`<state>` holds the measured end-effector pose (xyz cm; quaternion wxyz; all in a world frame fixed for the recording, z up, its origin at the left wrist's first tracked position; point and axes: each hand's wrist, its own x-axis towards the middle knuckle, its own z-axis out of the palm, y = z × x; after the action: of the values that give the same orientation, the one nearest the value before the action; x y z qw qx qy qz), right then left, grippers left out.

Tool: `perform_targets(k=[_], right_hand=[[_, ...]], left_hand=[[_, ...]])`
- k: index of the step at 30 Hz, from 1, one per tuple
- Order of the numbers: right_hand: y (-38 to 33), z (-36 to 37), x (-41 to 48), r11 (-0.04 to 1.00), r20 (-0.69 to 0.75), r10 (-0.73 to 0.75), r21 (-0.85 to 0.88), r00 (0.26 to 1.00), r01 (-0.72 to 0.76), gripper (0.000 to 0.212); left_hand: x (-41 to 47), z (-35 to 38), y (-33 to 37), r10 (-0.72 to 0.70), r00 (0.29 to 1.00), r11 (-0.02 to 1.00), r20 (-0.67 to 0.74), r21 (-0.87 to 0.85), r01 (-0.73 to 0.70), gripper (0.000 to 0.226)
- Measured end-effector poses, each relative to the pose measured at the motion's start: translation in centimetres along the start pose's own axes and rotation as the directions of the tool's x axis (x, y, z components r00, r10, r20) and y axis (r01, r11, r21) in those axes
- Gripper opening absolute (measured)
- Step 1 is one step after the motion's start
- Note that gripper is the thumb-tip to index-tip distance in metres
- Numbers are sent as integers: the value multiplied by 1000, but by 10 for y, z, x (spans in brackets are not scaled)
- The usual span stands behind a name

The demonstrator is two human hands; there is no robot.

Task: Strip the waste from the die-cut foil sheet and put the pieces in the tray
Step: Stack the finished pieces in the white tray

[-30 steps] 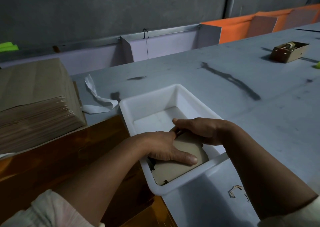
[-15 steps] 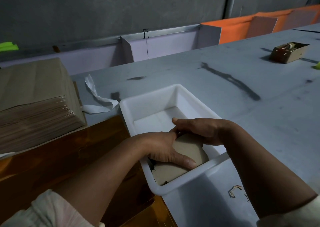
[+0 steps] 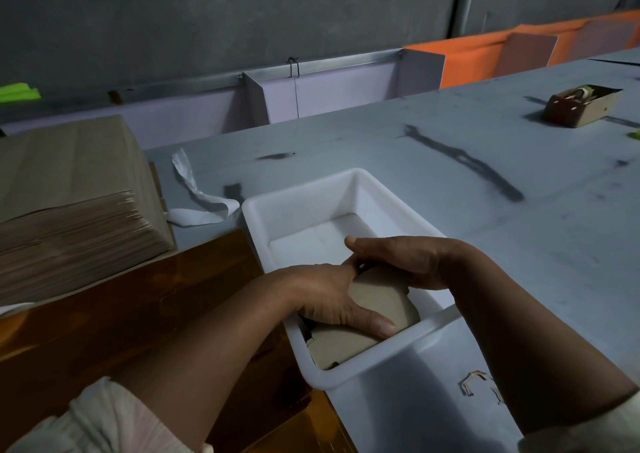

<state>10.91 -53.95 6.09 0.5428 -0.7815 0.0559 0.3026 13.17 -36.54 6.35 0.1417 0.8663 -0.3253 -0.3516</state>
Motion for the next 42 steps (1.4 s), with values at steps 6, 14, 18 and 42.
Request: perform_targets(k=[6, 14, 18, 42], right_hand=[[2, -2, 3, 1000, -98, -14, -14, 995, 13, 59], [0, 1, -1, 1000, 10, 20, -19, 1000, -20, 59], [-2, 2, -4, 1000, 21, 17, -22, 1000, -17, 58], [0, 2, 2, 968, -305, -128, -244, 944, 53, 38]], left_hand=[[0, -1, 0, -3, 1000, 999, -12, -43, 2, 100], [-3, 0, 3, -1, 1000, 1000, -10, -7, 1, 95], [-4, 0, 4, -17, 1000, 1000, -7, 4, 17, 96], [-102, 13, -51, -203, 496, 856, -845, -399, -329, 18]])
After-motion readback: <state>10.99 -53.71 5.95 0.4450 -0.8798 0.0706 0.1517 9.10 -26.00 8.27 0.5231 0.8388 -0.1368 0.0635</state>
